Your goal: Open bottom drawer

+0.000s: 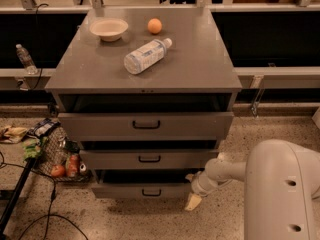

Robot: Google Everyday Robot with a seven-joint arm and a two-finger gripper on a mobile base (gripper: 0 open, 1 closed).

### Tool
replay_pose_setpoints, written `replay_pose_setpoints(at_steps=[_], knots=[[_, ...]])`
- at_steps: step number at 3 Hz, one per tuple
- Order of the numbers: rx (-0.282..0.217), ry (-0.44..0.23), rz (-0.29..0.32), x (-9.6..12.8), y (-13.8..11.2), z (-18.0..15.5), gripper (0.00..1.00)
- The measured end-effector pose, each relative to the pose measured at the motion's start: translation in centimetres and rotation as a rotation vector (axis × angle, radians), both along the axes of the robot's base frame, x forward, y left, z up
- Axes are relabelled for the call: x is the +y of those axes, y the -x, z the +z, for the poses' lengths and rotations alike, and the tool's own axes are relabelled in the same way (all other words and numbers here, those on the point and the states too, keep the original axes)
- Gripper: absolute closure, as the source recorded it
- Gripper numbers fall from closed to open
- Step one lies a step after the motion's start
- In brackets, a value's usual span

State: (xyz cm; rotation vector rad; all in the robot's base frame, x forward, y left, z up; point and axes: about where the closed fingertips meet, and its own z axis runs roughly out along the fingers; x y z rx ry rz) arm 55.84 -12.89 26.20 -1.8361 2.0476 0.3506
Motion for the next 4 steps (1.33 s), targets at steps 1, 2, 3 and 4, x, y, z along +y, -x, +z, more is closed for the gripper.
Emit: replay_pose_setpoints(at_steps=[1,2,3,4], knots=[[-0.043,-0.046,-0.005,0.2,-1.2,-0.6,0.00],[-0.062,-0.089,-0.009,0.5,-2.4,-2.2,0.00],[-0.044,-0.124,-0.014,0.8,-3.4,-5.0,0.00],[-0.023,-0.142,-0.016,1.0,-3.9,-6.8,0.00]])
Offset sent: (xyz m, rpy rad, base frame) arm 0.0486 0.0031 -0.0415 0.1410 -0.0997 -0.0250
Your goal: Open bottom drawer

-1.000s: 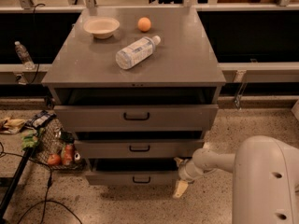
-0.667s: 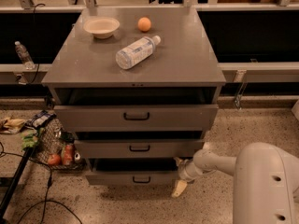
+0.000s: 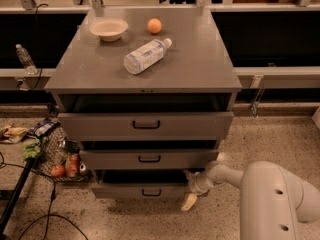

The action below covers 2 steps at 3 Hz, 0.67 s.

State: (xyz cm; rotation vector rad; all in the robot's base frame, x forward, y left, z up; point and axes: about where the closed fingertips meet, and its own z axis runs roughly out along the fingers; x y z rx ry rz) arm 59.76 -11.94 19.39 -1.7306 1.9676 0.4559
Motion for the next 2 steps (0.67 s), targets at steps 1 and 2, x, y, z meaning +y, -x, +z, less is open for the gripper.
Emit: replay_pose_setpoints(at_steps=[1,2], knots=[[0.020,-0.011,-0.007,-0.1,-0.4,-1.5,0.17],[0.034,-0.014,-0.021,0.1,-0.6,-2.7,0.48]])
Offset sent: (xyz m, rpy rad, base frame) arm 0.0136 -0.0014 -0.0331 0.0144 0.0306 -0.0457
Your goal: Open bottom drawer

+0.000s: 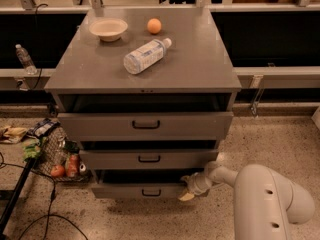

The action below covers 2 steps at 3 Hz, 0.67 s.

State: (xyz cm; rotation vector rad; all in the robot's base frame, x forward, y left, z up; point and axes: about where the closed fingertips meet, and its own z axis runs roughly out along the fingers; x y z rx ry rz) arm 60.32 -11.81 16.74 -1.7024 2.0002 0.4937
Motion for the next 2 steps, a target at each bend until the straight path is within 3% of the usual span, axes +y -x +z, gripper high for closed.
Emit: replay_pose_setpoints(at_steps=[2], knots=[[0.022,-0.001,-0.001,0.18,1.00,0.26,1.00]])
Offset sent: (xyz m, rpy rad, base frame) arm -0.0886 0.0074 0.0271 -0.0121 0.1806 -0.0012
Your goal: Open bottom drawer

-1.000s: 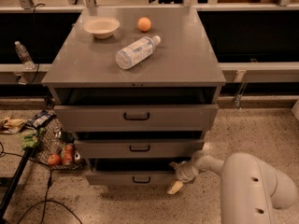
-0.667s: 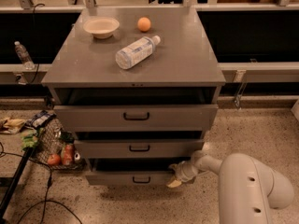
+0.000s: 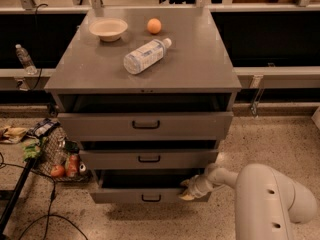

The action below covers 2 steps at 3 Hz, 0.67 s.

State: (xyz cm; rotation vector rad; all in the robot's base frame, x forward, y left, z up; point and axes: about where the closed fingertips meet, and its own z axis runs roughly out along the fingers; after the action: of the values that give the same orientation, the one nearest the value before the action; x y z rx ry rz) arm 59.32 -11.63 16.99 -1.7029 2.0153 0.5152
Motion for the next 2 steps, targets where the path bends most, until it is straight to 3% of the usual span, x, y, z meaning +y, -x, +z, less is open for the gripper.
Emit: replay_pose_setpoints(at_steps=[1,2], knots=[[0.097,-0.027,-0.011,1.13,4.18,0.07,1.00],[0.098,-0.027,-0.011,1.13,4.13,0.22,0.74]])
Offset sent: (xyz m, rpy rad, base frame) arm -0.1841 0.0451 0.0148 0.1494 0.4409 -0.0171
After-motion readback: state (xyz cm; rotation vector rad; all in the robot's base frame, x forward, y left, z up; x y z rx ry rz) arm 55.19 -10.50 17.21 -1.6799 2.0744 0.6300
